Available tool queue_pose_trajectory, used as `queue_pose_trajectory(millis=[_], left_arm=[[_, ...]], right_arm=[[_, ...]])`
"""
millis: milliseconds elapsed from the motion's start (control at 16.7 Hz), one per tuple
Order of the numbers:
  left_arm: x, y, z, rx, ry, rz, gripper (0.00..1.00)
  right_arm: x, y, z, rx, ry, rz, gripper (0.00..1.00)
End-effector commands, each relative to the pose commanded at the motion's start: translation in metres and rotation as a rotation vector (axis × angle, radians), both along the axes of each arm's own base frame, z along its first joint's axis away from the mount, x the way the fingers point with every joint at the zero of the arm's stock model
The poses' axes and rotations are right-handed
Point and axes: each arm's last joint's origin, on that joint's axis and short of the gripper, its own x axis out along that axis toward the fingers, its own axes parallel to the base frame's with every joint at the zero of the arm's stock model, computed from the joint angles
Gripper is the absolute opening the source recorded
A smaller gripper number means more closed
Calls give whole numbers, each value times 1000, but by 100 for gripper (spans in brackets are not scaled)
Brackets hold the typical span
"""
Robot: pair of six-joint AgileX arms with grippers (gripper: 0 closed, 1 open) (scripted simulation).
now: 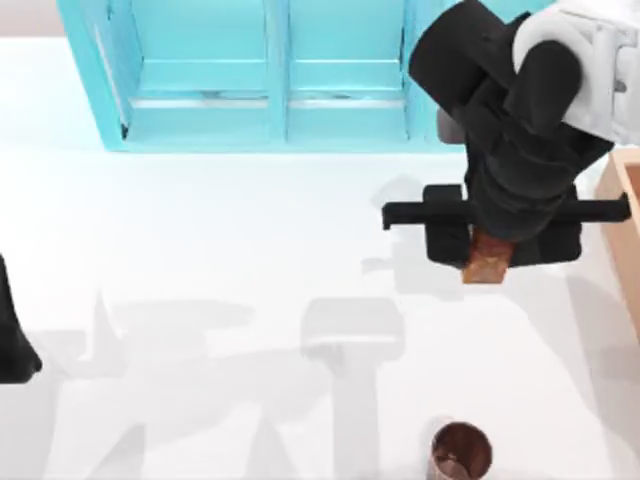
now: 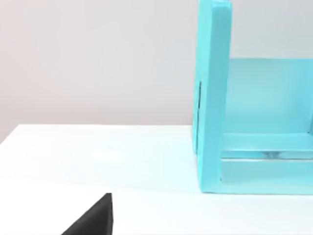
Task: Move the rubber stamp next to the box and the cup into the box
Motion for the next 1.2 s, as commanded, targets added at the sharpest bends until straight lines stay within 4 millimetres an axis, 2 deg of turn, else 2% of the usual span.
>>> queue_pose_trajectory(millis=[660, 1020, 1200], left_arm=[[0, 0, 0, 0, 0, 0, 100], [0, 0, 0, 0, 0, 0, 100], [0, 0, 0, 0, 0, 0, 100]], right_arm=[[-38, -82, -7, -11, 18, 9, 0], [-39, -83, -8, -12, 20, 9, 0], [-37, -83, -15, -11, 19, 8, 0]])
